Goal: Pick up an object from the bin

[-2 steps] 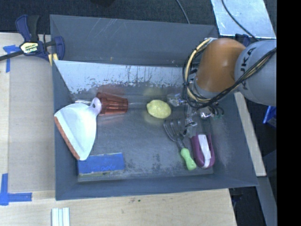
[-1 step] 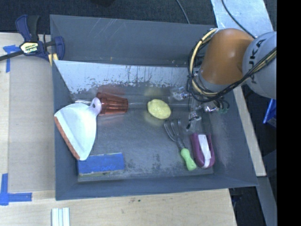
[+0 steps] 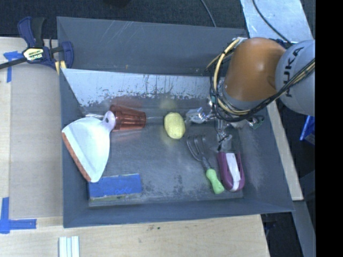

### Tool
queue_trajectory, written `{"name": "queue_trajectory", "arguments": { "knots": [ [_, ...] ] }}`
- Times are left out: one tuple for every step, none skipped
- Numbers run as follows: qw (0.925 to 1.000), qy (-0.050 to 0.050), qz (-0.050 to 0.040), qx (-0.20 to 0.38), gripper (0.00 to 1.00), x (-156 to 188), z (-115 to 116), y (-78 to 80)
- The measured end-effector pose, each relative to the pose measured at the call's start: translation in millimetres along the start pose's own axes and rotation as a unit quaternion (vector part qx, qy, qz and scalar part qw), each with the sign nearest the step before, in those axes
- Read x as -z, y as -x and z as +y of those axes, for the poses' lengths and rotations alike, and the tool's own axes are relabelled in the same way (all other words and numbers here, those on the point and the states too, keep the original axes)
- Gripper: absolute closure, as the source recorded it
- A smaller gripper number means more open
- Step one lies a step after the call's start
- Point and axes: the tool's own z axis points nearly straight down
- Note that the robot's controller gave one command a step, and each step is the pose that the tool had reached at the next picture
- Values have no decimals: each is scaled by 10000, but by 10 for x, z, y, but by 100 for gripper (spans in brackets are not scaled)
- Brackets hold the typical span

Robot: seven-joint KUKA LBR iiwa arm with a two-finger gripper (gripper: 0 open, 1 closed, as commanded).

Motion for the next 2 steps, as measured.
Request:
{"name": "queue_trajectory", "arguments": {
  "knots": [
    [9972,-31,-18,745,0,-295,9,82],
    [9772,-32,-31,2124,100,-288,107,196]
  ]
}}
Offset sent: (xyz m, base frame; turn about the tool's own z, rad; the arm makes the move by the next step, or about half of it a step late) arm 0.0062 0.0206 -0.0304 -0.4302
